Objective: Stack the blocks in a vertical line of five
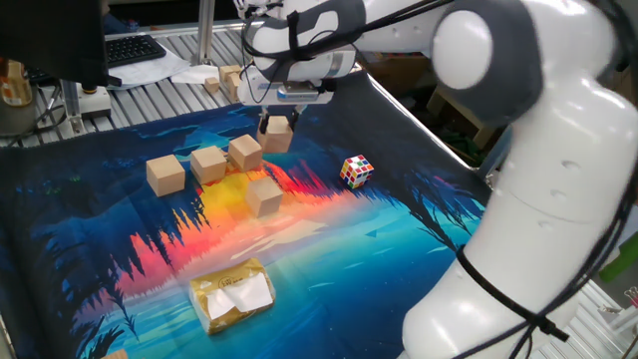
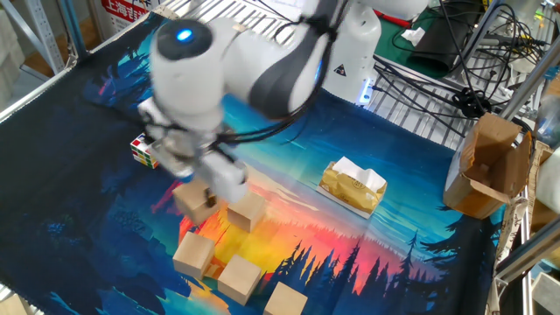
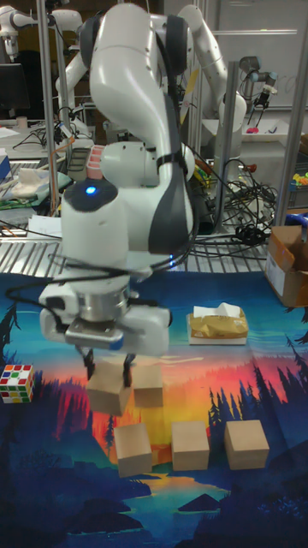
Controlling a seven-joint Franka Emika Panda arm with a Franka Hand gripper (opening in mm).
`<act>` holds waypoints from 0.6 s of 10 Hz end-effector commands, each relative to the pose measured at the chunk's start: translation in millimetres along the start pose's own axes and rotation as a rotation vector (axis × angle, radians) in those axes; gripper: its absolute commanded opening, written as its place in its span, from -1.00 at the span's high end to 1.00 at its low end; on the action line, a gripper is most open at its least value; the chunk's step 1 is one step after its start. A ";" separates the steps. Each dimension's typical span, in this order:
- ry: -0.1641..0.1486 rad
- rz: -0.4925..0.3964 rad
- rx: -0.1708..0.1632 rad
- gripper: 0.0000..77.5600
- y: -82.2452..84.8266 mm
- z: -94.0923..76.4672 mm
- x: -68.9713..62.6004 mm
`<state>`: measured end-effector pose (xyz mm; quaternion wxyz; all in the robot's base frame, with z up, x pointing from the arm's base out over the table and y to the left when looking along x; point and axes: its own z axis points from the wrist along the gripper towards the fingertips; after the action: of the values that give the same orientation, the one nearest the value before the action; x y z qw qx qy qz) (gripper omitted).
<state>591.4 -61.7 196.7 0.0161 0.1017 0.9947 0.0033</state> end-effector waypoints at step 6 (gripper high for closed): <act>0.042 -0.232 -0.062 0.97 38.4 -3.8 56.7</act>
<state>545.8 -15.5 200.6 -0.0008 -0.0078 0.9994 0.0341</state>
